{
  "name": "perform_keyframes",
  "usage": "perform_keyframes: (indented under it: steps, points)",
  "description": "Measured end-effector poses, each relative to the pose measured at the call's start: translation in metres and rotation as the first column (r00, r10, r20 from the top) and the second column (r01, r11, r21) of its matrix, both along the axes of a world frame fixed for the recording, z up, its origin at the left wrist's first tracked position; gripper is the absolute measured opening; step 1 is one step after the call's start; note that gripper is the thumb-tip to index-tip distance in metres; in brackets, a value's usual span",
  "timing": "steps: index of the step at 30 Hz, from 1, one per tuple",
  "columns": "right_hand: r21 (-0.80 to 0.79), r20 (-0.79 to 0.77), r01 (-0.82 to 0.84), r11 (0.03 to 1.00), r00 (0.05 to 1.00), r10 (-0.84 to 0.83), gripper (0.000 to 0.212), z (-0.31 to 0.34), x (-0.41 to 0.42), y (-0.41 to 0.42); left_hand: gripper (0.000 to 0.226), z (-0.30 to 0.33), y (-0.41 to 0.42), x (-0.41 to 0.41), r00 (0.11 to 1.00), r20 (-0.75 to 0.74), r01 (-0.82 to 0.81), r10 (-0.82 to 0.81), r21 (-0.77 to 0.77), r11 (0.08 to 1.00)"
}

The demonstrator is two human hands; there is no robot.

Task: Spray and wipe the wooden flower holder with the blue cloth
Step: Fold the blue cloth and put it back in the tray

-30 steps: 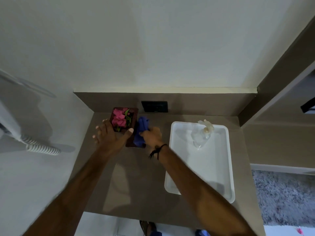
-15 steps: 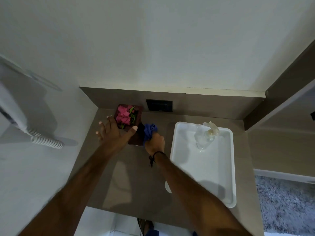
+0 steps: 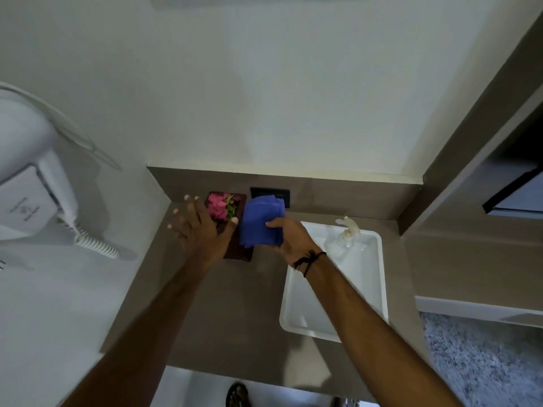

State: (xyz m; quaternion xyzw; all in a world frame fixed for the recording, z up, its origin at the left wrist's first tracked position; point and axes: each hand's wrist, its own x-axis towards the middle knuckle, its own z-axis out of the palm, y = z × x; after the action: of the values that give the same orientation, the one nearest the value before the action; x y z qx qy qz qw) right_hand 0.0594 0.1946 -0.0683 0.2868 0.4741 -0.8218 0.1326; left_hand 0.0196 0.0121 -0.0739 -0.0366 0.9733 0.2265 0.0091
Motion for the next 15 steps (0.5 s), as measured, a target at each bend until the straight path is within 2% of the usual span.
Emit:
perform_keyframes:
  steps: [2, 3, 4, 5, 7, 9, 12, 15]
  points:
    - [-0.004, -0.018, 0.030, 1.000, 0.999, -0.030, 0.049, 0.006, 0.020, 0.014, 0.091, 0.013, 0.020, 0.018, 0.961, -0.267, 0.119, -0.073, 0.157, 0.980]
    - [0.006, -0.030, 0.035, 0.999, 0.999, -0.034, 0.049, 0.007, 0.032, 0.022, 0.080, 0.017, 0.034, 0.030, 0.938, -0.330, 0.199, -0.105, 0.263, 0.944]
    - [-0.001, -0.045, 0.034, 0.999, 0.998, -0.034, 0.049, 0.007, 0.042, 0.030, 0.070, 0.019, 0.047, 0.043, 0.934, -0.328, 0.264, -0.140, 0.374, 0.889]
    - [-0.023, -0.062, 0.031, 0.999, 0.998, -0.032, 0.046, 0.004, 0.053, 0.040, 0.063, 0.019, 0.061, 0.057, 0.944, -0.276, 0.296, -0.179, 0.472, 0.831]
    - [-0.073, -0.083, 0.027, 0.997, 0.996, -0.033, 0.034, -0.005, 0.072, 0.055, 0.049, 0.012, 0.082, 0.075, 0.972, -0.086, 0.223, -0.220, 0.636, 0.739]
    - [0.027, -0.038, 0.061, 0.998, 0.997, -0.060, 0.036, -0.021, 0.091, 0.070, 0.032, -0.004, 0.099, 0.085, 0.962, 0.100, 0.103, -0.255, 0.731, 0.675]
    - [0.408, 0.126, 0.031, 0.913, 0.988, -0.089, 0.050, -0.054, 0.117, 0.090, 0.031, -0.037, 0.120, 0.102, 0.934, 0.219, 0.065, -0.284, 0.675, 0.735]
    - [0.567, 0.292, -0.100, 0.817, 0.953, -0.086, 0.035, -0.084, 0.138, 0.104, 0.032, -0.066, 0.137, 0.124, 0.897, 0.292, 0.106, -0.332, 0.588, 0.802]
